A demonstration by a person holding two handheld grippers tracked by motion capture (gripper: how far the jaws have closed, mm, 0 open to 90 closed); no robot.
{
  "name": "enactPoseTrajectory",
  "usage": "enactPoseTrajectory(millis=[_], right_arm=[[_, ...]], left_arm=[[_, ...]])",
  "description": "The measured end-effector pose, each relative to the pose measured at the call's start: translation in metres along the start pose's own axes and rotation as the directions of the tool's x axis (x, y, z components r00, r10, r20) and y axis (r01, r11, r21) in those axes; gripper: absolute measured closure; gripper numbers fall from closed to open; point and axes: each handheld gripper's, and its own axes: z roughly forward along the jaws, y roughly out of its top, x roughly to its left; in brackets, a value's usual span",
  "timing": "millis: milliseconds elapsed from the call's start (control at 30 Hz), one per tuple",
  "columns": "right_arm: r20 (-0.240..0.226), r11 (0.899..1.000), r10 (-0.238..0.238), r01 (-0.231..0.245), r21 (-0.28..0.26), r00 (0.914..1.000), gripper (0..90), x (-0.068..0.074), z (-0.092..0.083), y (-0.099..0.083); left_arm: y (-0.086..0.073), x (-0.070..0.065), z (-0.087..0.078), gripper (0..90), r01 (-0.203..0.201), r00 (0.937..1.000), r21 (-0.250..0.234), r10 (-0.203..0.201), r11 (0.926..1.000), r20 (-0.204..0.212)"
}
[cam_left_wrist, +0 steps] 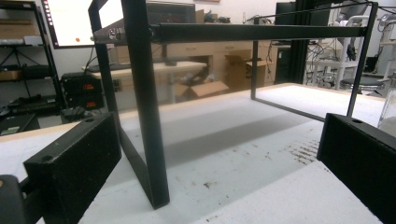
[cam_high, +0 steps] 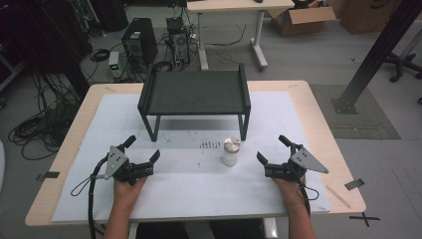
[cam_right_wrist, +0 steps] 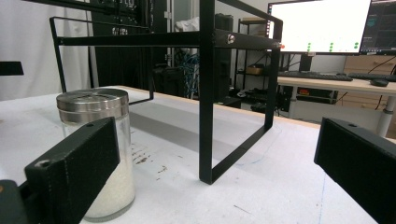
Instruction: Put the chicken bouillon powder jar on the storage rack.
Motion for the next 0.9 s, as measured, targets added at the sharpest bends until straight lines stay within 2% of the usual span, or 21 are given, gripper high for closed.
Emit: enactPoseTrajectory(millis=[267, 433, 600, 733, 767, 900], right_arm=[[-0.002, 1.000, -0.006, 0.006, 0.000, 1.0000, 0.0, 0.0005, 0.0001, 0.0002], [-0.010, 1.000, -0.023, 0.023, 0.002, 0.9997, 0.0, 0.0022, 0.0003, 0.0003], [-0.016, 0.999, -0.035, 0.036, 0.017, 0.9993, 0.0, 0.0028, 0.0021, 0.0008], [-0.013, 1.000, -0.017, 0.017, 0.009, 0.9998, 0.0, 0.0010, 0.0011, 0.0006], [-0.015, 1.000, 0.007, -0.007, 0.007, 0.9999, 0.0, -0.0011, 0.0010, 0.0007], [-0.029, 1.000, 0.019, -0.019, 0.021, 0.9994, 0.0, -0.0029, 0.0021, 0.0012]], left_arm=[[0.0000, 0.0003, 0.0002, 0.2, 0.006, 1.0000, 0.002, -0.006, 1.0000, -0.001], [0.0000, -0.0009, -0.0001, 0.2, -0.005, 1.0000, -0.001, 0.005, 1.0000, -0.002], [0.0002, 0.0004, 0.0005, 0.2, 0.008, 1.0000, 0.004, -0.008, 1.0000, -0.002], [0.0002, 0.0000, 0.0005, 0.2, 0.002, 1.0000, 0.003, -0.002, 1.0000, 0.000], [0.0003, 0.0000, 0.0005, 0.2, 0.001, 1.0000, 0.003, -0.001, 1.0000, -0.001], [0.0003, 0.0003, 0.0005, 0.2, 0.003, 1.0000, 0.003, -0.003, 1.0000, 0.000]])
